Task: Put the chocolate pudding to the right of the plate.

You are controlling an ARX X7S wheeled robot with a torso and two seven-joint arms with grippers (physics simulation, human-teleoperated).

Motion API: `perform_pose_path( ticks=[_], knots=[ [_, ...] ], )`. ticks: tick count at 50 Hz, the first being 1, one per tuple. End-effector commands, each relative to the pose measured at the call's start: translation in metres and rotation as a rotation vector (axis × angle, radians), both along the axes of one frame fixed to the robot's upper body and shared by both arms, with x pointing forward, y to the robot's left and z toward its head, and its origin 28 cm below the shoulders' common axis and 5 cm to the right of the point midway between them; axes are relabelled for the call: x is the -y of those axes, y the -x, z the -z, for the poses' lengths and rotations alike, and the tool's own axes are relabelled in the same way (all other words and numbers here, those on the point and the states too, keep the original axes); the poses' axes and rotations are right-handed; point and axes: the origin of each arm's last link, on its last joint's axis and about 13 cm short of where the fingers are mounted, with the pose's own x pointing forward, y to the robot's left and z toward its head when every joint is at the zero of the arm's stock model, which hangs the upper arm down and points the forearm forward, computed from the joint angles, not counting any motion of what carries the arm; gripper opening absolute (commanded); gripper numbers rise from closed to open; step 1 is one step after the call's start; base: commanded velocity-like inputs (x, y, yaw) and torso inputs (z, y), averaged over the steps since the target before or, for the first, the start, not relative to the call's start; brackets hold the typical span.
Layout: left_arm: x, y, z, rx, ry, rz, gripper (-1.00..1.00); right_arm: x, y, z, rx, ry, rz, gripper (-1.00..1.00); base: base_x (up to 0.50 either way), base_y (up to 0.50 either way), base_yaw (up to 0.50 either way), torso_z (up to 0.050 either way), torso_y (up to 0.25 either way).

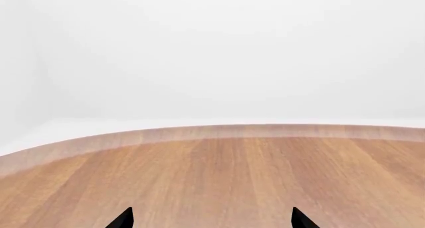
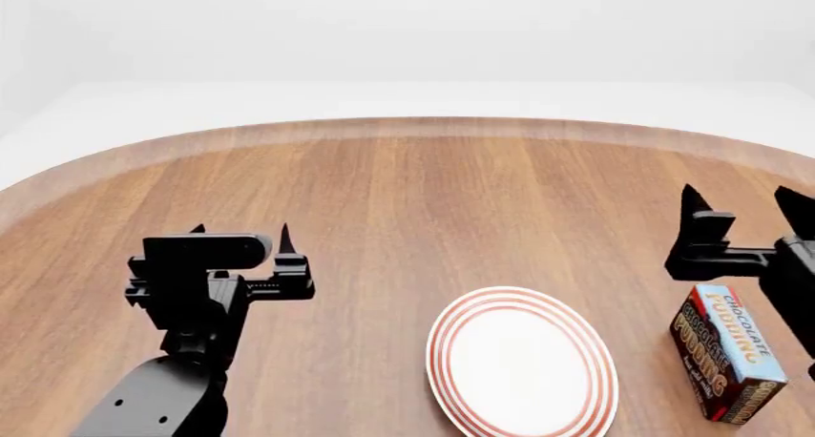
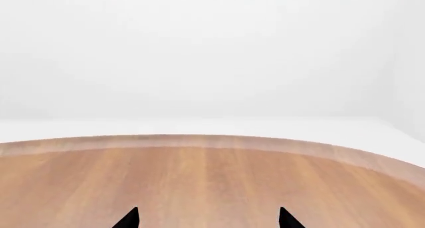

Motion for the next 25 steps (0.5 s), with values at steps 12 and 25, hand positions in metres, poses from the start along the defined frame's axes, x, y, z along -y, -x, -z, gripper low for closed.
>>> perform_pose_path(
  ticks=[12,25],
  knots=[
    [0.001,0.001,-0.004,0.012,0.001,0.004,1.00,-0.046,0.021,0.027,0.154,0.119,-0.057,1.00,0.00,0.00,0.00,0.000,0.000],
    [0.003,0.002,-0.010,0.029,0.000,0.010,1.00,-0.064,0.021,0.027,0.215,0.129,-0.135,1.00,0.00,0.00,0.00,0.000,0.000]
  ],
)
